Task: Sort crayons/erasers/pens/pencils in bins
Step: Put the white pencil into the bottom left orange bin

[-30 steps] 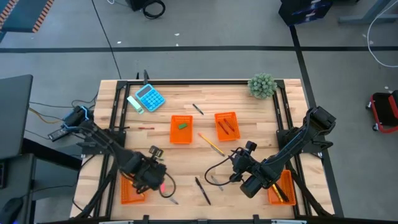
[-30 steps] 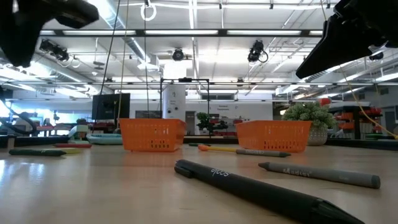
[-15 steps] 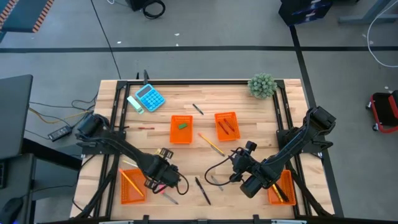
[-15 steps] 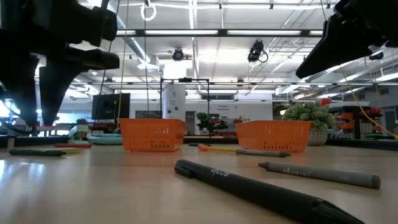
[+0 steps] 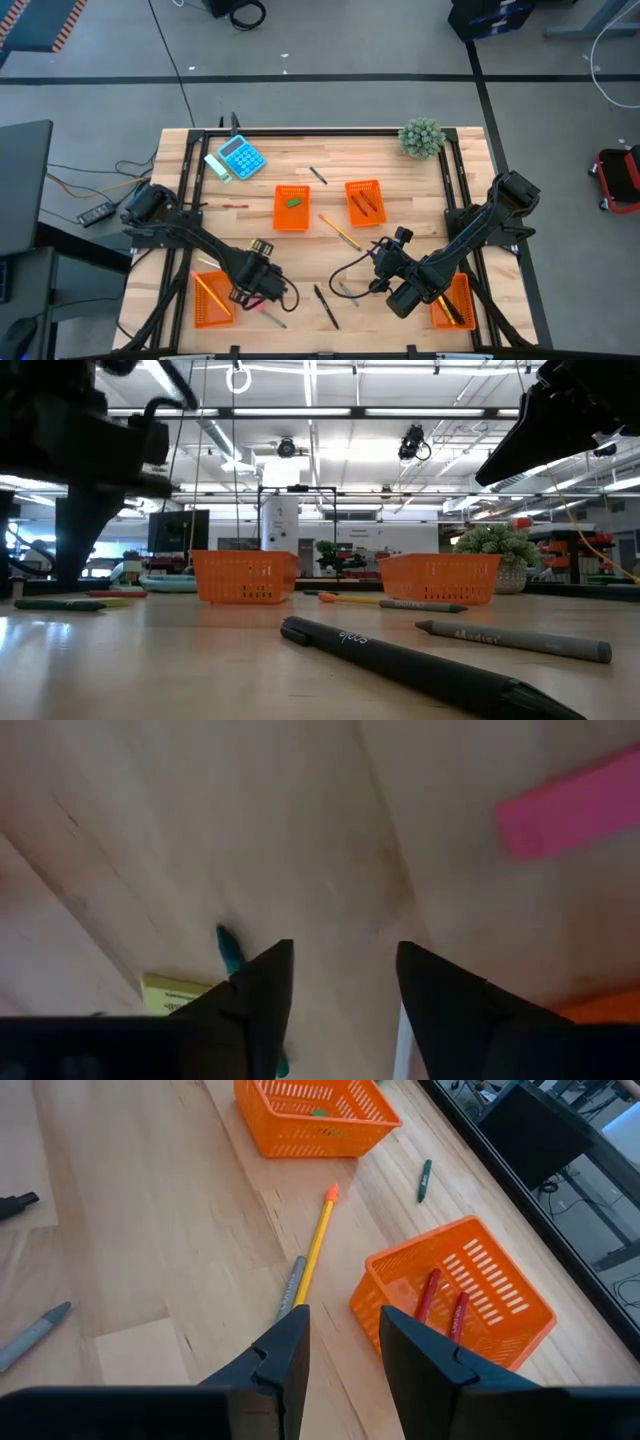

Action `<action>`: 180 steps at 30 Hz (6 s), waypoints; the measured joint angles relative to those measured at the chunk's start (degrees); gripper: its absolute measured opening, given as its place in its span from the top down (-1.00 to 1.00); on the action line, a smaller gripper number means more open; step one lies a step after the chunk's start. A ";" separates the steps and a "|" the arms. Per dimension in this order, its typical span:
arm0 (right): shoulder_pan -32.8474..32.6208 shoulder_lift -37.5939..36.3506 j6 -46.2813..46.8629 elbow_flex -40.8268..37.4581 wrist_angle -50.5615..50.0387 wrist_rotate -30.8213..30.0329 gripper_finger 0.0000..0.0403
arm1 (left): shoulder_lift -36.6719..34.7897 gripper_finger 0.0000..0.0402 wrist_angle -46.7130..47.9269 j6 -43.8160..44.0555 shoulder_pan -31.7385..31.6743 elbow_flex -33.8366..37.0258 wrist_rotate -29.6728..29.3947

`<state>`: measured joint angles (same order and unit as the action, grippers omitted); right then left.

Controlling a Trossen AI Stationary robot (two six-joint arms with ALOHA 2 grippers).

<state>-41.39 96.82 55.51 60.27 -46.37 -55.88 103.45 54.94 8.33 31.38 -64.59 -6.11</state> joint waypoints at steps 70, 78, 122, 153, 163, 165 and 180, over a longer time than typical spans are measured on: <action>0.00 -0.02 0.10 0.00 0.73 0.44 0.36 | 4.03 0.41 -0.95 19.32 0.55 1.01 9.64; 0.00 -0.02 0.03 0.00 0.87 0.42 0.36 | 4.30 0.49 -0.11 19.47 0.58 1.08 9.17; 0.02 -0.02 -0.09 0.00 0.83 0.22 0.36 | 4.55 0.94 4.59 -1.75 -0.52 -8.79 -0.21; 0.00 -0.02 -0.37 0.00 0.83 0.22 0.36 | 4.35 0.98 30.76 7.17 12.80 -26.41 -7.85; 0.02 -0.02 -0.35 0.00 0.85 0.21 0.36 | 8.05 0.98 30.41 13.12 21.29 -26.46 -7.82; 0.02 -0.02 -0.30 0.00 0.85 0.22 0.36 | 9.84 0.96 30.49 13.12 22.69 -26.46 -7.82; 0.02 -0.01 0.00 0.00 0.87 0.24 0.36 | 15.48 0.95 26.12 14.07 24.83 -26.44 -3.64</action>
<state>-41.36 96.80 55.51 60.27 -45.50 -55.64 118.93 81.06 22.40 56.21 -91.02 -9.75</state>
